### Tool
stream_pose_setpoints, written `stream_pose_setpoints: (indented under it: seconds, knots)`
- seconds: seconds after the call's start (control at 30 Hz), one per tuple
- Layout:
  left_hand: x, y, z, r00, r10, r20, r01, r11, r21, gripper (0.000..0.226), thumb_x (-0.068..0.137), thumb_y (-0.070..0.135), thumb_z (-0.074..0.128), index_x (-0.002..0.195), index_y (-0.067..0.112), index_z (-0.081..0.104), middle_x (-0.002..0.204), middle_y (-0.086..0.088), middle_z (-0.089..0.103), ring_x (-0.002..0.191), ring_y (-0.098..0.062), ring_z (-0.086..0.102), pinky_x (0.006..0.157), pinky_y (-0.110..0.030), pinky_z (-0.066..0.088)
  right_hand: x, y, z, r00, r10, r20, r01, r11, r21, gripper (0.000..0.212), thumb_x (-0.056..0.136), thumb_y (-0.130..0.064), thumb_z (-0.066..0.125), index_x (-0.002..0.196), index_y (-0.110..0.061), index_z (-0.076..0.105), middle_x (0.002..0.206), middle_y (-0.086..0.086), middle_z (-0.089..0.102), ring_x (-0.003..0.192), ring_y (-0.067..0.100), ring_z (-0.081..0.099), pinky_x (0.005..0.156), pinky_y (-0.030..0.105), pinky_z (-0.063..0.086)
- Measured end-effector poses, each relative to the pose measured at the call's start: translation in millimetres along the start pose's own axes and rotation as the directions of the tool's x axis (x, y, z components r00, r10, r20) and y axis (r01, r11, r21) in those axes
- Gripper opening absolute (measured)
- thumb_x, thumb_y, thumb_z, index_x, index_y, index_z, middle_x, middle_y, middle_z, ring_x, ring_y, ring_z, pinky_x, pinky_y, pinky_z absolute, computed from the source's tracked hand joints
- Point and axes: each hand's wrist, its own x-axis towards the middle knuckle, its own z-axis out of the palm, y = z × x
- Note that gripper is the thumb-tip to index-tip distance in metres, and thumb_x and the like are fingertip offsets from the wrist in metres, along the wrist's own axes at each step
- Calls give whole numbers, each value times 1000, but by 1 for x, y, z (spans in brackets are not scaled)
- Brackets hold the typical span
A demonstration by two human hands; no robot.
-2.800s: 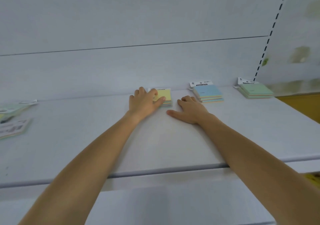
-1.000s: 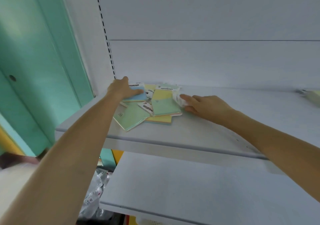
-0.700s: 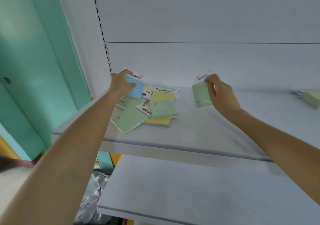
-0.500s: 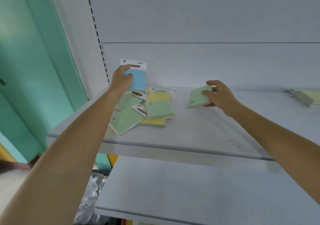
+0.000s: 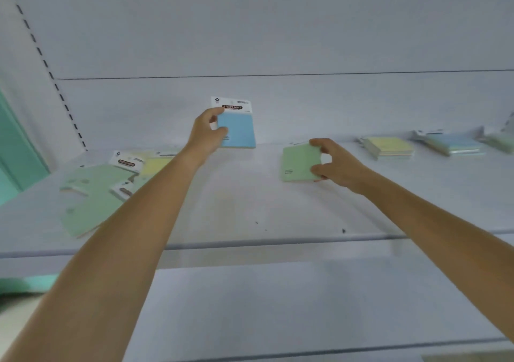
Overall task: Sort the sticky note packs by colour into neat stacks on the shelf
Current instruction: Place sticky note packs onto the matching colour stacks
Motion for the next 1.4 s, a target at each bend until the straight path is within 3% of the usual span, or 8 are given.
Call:
stream_pose_setpoints:
  seconds: [0.1,0.23,0.37,0.63,0.8,1.03,1.27,1.4]
  knots:
    - [-11,19,55,1000,14,23,-13,1000,-22,47,85,-4,48,130,10,48,131,-16,48,101,-18,48,63,-19,43,-17,27,-47,1000,3,-24,0,995,103,60,83,8,53,136,-17,38,121,5,39,100,23,50,93,50,50]
    - [-27,46,132,999,-2,39,4,999,-47,48,86,-3,49,132,10,47,118,-7,46,104,-18,48,83,-28,45,-43,67,-117,999,24,-21,-20,987,161,57,85,9,52,136,-13,38,123,2,35,109,19,45,89,40,50]
    - [-42,70,210,998,-19,59,26,993,-116,49,87,0,50,134,10,45,134,-14,46,120,-26,50,98,-37,47,-65,110,-176,998,59,-38,-54,992,110,58,86,5,52,136,-18,37,126,1,39,102,18,49,94,39,48]
    - [-49,110,328,989,-4,145,29,984,-174,50,86,1,52,135,9,44,135,-14,46,117,-25,52,102,-41,47,-81,162,-250,985,147,-89,-137,984,112,58,85,6,53,134,-20,39,127,-1,38,91,25,54,96,48,46]
    - [-35,123,376,975,60,216,-28,989,-147,49,85,2,54,133,7,45,135,-14,48,123,-24,50,103,-42,46,-79,189,-286,971,165,-173,-155,985,74,58,84,2,55,133,-27,41,136,-3,39,115,26,52,98,49,47]
    - [-21,130,445,957,73,281,-42,993,-113,50,84,1,54,133,5,46,135,-14,49,125,-24,48,105,-39,43,-70,221,-339,946,179,-272,-151,981,122,58,87,5,48,135,-27,39,130,-6,39,117,19,45,98,38,47]
    - [-16,126,496,963,34,266,-52,997,63,49,85,5,55,133,3,46,136,-17,49,126,-29,47,107,-36,38,-38,250,-406,936,190,-298,-157,979,131,57,89,9,39,140,-15,34,136,5,36,113,21,42,103,44,43]
    - [-19,127,514,979,12,203,-72,954,290,46,89,9,48,134,3,44,139,-18,48,128,-30,45,105,-32,32,-17,266,-435,926,188,-327,-170,982,83,57,89,9,36,142,-12,30,147,9,31,112,18,40,89,35,45]
